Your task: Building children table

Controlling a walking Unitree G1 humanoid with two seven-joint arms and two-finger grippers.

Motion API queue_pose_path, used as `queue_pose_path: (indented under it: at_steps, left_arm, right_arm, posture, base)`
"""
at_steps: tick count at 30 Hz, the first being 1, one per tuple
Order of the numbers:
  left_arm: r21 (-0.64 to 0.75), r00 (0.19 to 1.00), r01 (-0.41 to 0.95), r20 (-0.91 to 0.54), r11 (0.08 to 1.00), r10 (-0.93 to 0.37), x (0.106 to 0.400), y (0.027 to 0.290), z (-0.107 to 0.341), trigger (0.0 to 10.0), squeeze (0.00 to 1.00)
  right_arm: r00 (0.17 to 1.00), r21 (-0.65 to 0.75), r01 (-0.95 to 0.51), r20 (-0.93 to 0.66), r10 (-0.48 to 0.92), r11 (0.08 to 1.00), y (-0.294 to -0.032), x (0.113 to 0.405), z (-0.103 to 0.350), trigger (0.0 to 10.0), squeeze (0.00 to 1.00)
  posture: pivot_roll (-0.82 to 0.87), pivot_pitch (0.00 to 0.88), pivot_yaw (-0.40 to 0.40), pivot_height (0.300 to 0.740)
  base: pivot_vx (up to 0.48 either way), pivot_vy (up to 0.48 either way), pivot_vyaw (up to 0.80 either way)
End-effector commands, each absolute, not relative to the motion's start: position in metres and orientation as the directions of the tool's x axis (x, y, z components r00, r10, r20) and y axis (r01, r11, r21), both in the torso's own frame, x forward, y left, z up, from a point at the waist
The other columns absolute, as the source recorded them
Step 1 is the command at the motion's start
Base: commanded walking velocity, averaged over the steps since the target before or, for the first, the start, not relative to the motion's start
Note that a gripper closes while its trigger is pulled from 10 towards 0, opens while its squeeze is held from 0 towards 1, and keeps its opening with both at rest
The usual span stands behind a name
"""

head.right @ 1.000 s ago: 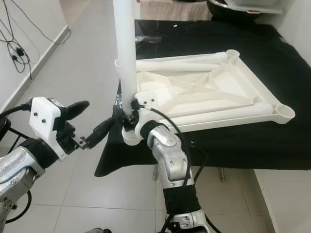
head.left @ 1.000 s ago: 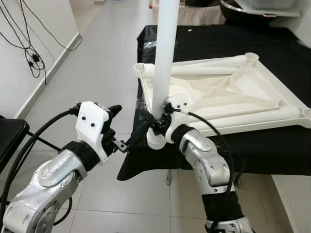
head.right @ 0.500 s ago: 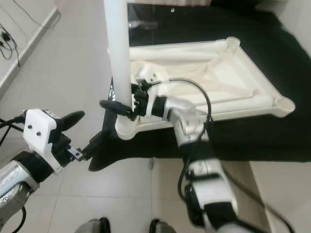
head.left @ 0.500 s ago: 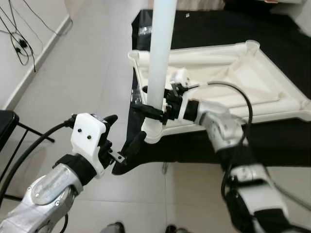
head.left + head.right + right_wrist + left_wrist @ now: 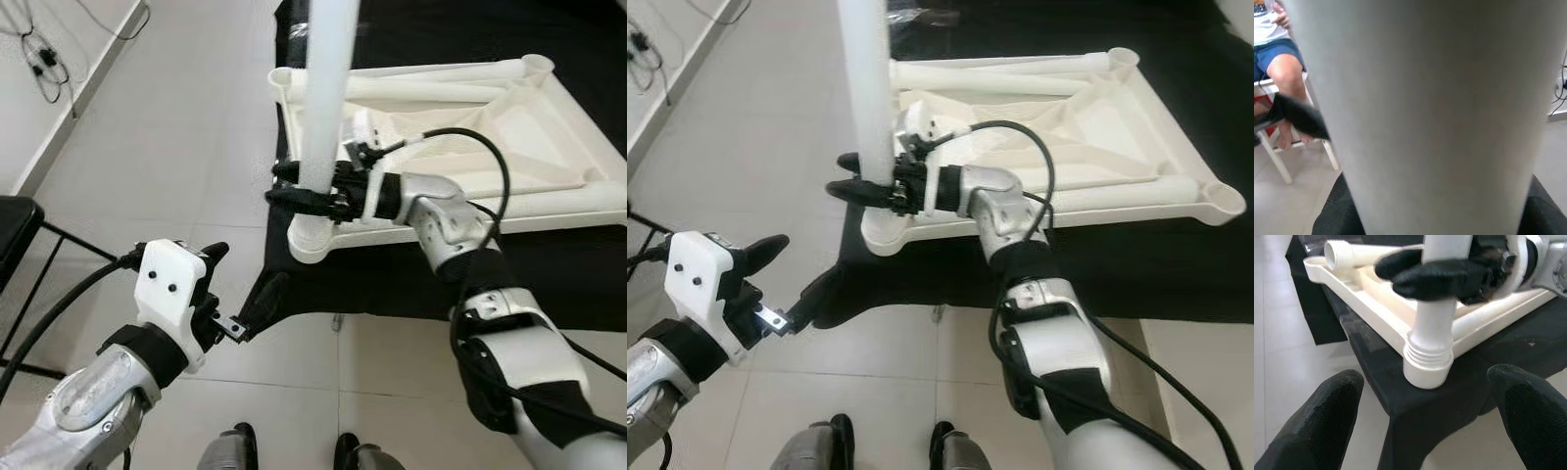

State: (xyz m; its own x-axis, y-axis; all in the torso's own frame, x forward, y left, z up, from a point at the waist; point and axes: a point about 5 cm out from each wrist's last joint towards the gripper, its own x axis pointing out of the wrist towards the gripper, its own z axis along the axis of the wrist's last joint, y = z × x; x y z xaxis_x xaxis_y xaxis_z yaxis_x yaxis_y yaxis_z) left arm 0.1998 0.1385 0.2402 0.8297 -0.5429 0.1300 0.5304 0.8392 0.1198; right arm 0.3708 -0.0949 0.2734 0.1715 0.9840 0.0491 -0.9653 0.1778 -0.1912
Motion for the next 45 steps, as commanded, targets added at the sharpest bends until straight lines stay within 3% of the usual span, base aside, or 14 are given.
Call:
queue_pose_path:
  at_steps: [1,6,10,21,22,23,24,25,26,27,38,39,40,45]
  left_arm:
    - [0.122,0.826,0.541,0.110,0.832,-0.553,0.199,0.139,0.238,10.0,0.00]
    - [0.131,0.804,0.566,0.130,0.814,-0.580,0.208,0.134,0.240,10.0,0.00]
    - [0.148,0.789,0.580,0.142,0.801,-0.597,0.218,0.134,0.242,10.0,0.00]
    - [0.161,0.779,0.587,0.155,0.794,-0.608,0.227,0.133,0.244,10.0,0.00]
    - [0.163,0.779,0.586,0.155,0.793,-0.608,0.227,0.133,0.244,10.0,0.00]
    - [0.163,0.779,0.586,0.155,0.793,-0.608,0.227,0.133,0.244,10.0,0.00]
    - [0.167,0.779,0.586,0.155,0.793,-0.608,0.227,0.133,0.244,10.0,0.00]
    - [0.167,0.779,0.586,0.155,0.793,-0.608,0.227,0.133,0.244,10.0,0.00]
    - [0.168,0.778,0.586,0.155,0.793,-0.608,0.227,0.133,0.244,10.0,0.00]
    - [0.170,0.777,0.587,0.154,0.791,-0.610,0.227,0.133,0.244,10.0,0.00]
    - [0.148,0.773,0.600,0.143,0.786,-0.618,0.218,0.128,0.239,10.0,0.00]
    - [0.145,0.775,0.600,0.139,0.787,-0.616,0.216,0.128,0.238,10.0,0.00]
    - [0.142,0.776,0.600,0.135,0.787,-0.616,0.215,0.128,0.238,10.0,0.00]
    - [0.129,0.781,0.598,0.126,0.791,-0.611,0.209,0.128,0.236,10.0,0.00]
  right_arm:
    - [0.194,-0.136,-0.970,0.078,0.978,0.203,-0.106,0.370,0.262,0.0,0.00]
    - [0.418,-0.155,-0.889,0.114,0.901,0.432,-0.128,0.355,0.246,0.0,0.00]
    - [0.916,-0.106,-0.398,-0.003,0.400,0.911,-0.126,0.318,0.189,0.0,0.00]
    - [0.957,-0.125,-0.288,-0.020,0.288,0.949,-0.121,0.309,0.177,0.0,0.00]
    - [0.953,-0.123,-0.301,-0.015,0.301,0.946,-0.118,0.313,0.179,4.2,0.00]
    - [0.953,-0.123,-0.301,-0.015,0.301,0.946,-0.118,0.313,0.179,4.2,0.00]
    - [0.947,-0.098,-0.319,-0.002,0.320,0.943,-0.115,0.316,0.183,10.0,0.00]
    - [0.947,-0.098,-0.319,-0.002,0.320,0.943,-0.115,0.316,0.183,10.0,0.00]
    - [0.932,-0.059,-0.357,0.033,0.360,0.932,-0.111,0.319,0.188,10.0,0.39]
    - [0.921,-0.017,-0.382,0.067,0.383,0.924,-0.106,0.319,0.197,10.0,1.00]
    - [0.619,-0.269,-0.728,0.139,0.773,0.630,-0.119,0.334,0.255,10.0,1.00]
    - [0.578,-0.280,-0.761,0.118,0.807,0.586,-0.122,0.338,0.260,10.0,0.34]
    - [0.532,-0.273,-0.798,0.101,0.841,0.538,-0.125,0.344,0.265,10.0,0.00]
    - [0.406,-0.233,-0.881,0.080,0.910,0.413,-0.127,0.357,0.278,10.0,0.00]
  posture:
    - [0.24,0.293,-0.045,0.740]
    - [0.19,0.235,-0.041,0.740]
    - [0.15,0.184,-0.027,0.740]
    - [0.14,0.144,-0.029,0.740]
    - [0.15,0.147,-0.033,0.740]
    - [0.15,0.147,-0.033,0.740]
    - [0.15,0.148,-0.036,0.740]
    - [0.15,0.148,-0.036,0.740]
    - [0.15,0.155,-0.034,0.740]
    - [0.15,0.161,-0.033,0.740]
    - [0.18,0.222,-0.046,0.740]
    - [0.18,0.238,-0.050,0.740]
    - [0.18,0.243,-0.051,0.740]
    - [0.21,0.271,-0.055,0.740]
  base:
    - [0.000,0.000,0.00]
    - [0.000,0.000,0.00]
    - [0.000,0.000,0.00]
    - [0.000,0.000,0.00]
    - [0.000,0.000,0.00]
    - [0.000,0.000,0.00]
    - [0.000,0.000,0.00]
    - [0.000,0.000,0.00]
    - [0.000,0.000,0.00]
    - [0.000,0.000,0.00]
    - [0.000,0.000,0.00]
    - [0.000,0.000,0.00]
    - [0.000,0.000,0.00]
    - [0.000,0.000,0.00]
